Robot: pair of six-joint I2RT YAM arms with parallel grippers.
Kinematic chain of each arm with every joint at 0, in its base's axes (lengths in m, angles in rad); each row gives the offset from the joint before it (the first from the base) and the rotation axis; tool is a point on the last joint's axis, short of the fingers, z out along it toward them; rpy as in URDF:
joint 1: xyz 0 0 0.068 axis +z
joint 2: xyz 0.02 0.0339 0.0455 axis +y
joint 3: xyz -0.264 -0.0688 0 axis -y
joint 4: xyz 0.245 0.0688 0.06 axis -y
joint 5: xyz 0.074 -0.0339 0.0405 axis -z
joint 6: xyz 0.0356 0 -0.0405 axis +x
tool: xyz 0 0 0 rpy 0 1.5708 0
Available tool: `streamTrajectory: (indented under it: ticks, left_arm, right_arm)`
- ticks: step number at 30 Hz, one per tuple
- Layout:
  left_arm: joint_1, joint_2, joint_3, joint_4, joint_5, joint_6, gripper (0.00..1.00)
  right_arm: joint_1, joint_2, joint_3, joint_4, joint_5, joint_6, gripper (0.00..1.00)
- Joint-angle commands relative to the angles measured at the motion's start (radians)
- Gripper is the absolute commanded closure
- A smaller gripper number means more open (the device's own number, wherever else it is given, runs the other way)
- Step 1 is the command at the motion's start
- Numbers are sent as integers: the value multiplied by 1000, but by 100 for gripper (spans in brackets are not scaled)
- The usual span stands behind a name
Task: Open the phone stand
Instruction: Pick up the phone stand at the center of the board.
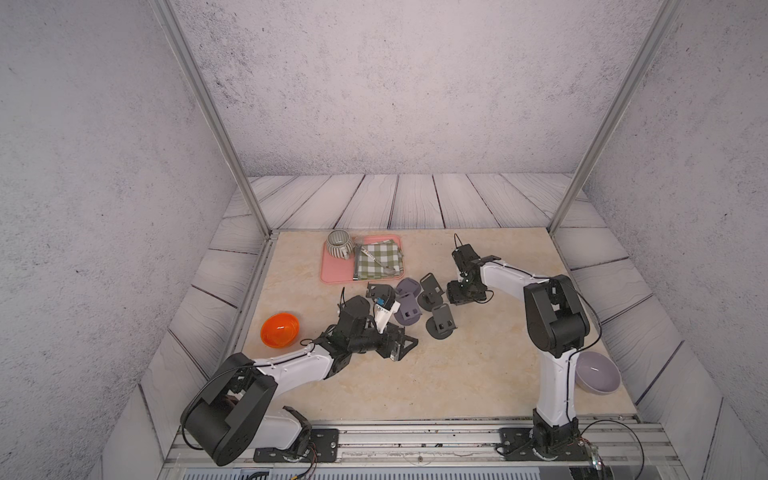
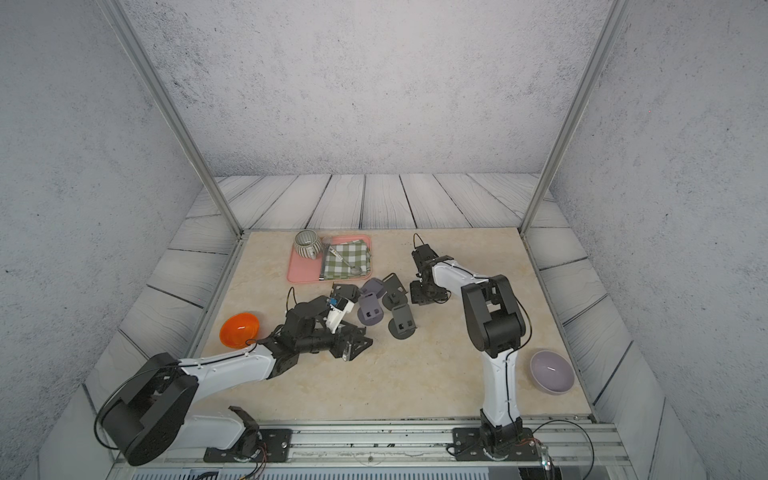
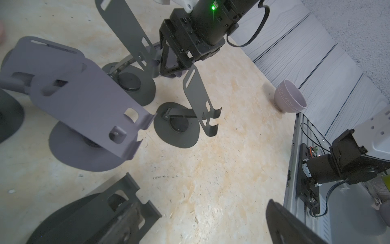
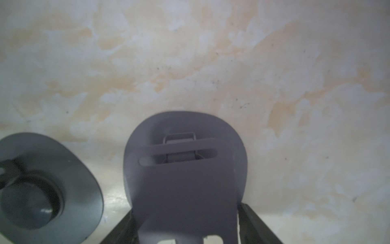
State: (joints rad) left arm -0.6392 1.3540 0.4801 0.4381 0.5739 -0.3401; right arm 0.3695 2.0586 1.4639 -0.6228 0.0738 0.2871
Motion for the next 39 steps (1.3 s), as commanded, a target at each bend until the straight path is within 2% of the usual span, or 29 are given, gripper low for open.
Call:
streamTrajectory:
  ticks: [1, 7, 13, 19, 24, 31, 39]
  left_arm:
    - [-11, 13, 25, 5, 17, 3, 1]
    - [-13, 19, 28, 7, 14, 1, 2]
    - [-16, 28, 29, 11, 15, -2, 2]
    - [-19, 32, 31, 12, 14, -2, 2]
    - [-21, 34, 31, 11, 12, -1, 2]
    - [-22, 35, 33, 11, 13, 0, 2]
    - [-22, 37, 35, 7, 11, 1, 2]
  right_arm:
    - [1, -20, 4, -73, 37, -9, 27]
    - [2, -29, 5, -90, 38, -14, 26]
    - [1, -40, 0, -95, 26, -19, 14]
    - [3, -58, -10, -94, 15, -23, 14]
    - [6, -58, -10, -99, -4, -28, 22]
    - [7, -50, -5, -113, -20, -36, 24]
    - [7, -36, 9, -123, -27, -37, 50]
